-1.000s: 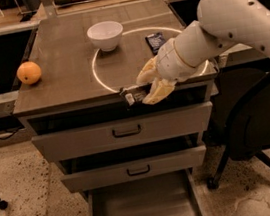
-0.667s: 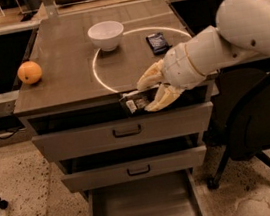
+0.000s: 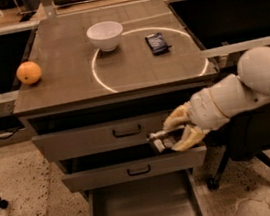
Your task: Place rxbar chocolate into bottom drawer
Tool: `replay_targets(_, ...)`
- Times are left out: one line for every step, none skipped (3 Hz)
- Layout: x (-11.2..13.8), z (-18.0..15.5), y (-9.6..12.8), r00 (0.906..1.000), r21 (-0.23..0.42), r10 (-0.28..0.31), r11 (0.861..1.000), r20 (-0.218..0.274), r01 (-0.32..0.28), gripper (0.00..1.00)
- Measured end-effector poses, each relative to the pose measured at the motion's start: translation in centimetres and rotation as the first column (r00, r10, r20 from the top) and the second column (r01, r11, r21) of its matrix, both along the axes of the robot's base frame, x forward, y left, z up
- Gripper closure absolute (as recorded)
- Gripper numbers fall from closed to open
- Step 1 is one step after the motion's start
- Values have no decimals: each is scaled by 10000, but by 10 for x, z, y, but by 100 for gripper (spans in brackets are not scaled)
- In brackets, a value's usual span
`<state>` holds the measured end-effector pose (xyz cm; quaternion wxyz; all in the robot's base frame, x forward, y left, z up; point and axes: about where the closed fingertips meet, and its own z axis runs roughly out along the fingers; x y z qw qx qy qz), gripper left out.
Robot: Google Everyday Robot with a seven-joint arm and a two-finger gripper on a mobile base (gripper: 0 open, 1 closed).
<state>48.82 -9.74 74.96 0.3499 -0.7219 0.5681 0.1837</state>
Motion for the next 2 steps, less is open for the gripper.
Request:
replay_targets(-8,-59,-32,9942,-1008,-879,9916,-611,815,100)
replay_targets(-8,-59,-32,9942,-1008,-879,9916,-611,815,100)
